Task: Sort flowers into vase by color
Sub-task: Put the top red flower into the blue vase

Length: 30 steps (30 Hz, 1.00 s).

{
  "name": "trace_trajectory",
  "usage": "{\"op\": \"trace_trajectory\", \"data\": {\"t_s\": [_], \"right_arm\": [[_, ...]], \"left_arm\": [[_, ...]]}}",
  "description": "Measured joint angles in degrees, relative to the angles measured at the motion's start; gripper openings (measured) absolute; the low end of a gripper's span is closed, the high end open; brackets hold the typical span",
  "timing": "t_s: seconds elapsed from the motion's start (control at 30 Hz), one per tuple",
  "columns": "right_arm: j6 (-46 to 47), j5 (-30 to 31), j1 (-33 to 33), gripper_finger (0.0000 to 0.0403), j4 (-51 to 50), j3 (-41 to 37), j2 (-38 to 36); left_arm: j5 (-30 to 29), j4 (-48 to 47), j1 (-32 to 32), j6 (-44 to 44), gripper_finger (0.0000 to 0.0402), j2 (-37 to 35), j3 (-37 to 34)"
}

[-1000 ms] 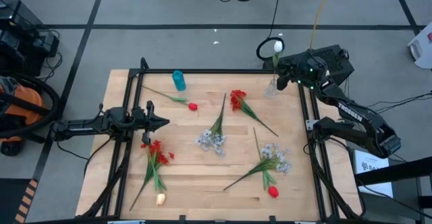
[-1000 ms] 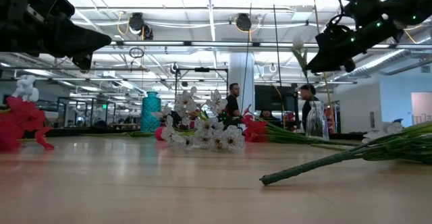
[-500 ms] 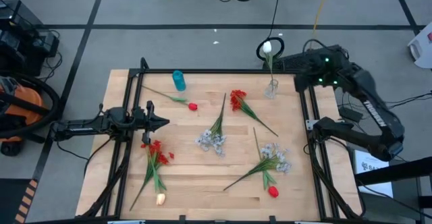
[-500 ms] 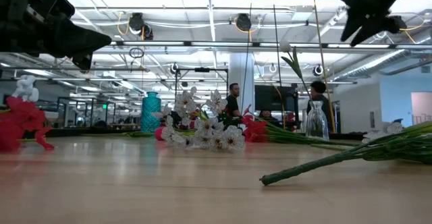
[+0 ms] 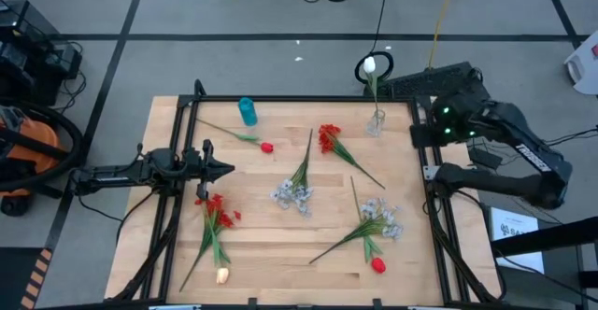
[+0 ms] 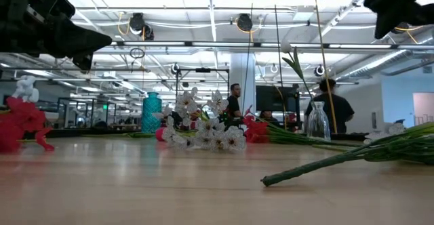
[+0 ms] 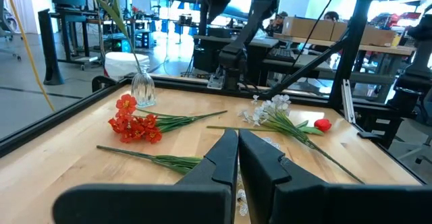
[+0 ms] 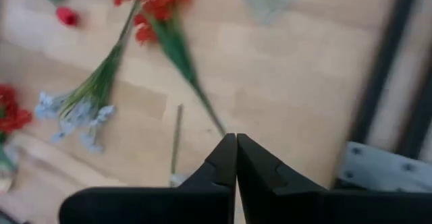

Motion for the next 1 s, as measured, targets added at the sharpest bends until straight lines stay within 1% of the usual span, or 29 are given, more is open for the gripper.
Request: {"op": "trace_trajectory", "data": {"t_s": [0.17,0.2,0.27,0.4,0.5,0.63,0.7,0.8,0.9,1.0], "right_arm": [[4.97,3.04,11.55,0.0001,13.28,-5.63,4.73],[5.51,3.24,13.60,0.0001,15.47,-6.37,6.16],[6.78,4.23,17.73,0.0001,18.25,-7.02,9.14],[10.53,5.51,24.58,0.0000,19.05,-7.14,15.48],[13.55,5.44,28.81,0.0000,19.20,-7.14,18.74],[16.46,3.55,33.19,0.0000,19.20,-7.14,21.75],[16.93,2.41,35.11,0.0000,19.10,-7.14,22.83],[16.93,1.73,37.56,0.0000,19.10,-7.14,24.06],[16.94,1.11,39.11,0.0000,19.07,-7.14,24.68],[16.77,1.14,40.19,0.0000,19.05,-7.14,24.86]], "left_arm": [[0.01,0.00,-0.01,-0.17,0.0022,-0.02,-0.01],[0.30,0.02,0.00,-1.33,0.0022,0.00,-0.01],[0.13,1.18,-0.01,-7.06,0.0022,0.00,-0.01],[-2.29,3.62,-0.01,-20.53,0.0022,0.00,0.01],[-3.36,4.71,-0.01,-25.31,0.0022,0.00,0.01],[-3.17,5.34,-0.01,-25.64,0.0022,0.00,0.01],[-3.10,7.16,-0.01,-25.62,0.0022,0.00,0.01],[-6.44,8.81,-0.01,-22.51,0.0022,0.00,0.01],[-7.29,7.89,0.01,-18.13,0.0022,0.25,0.35],[-10.03,5.20,-0.01,-19.67,0.0013,2.06,2.22]]}}
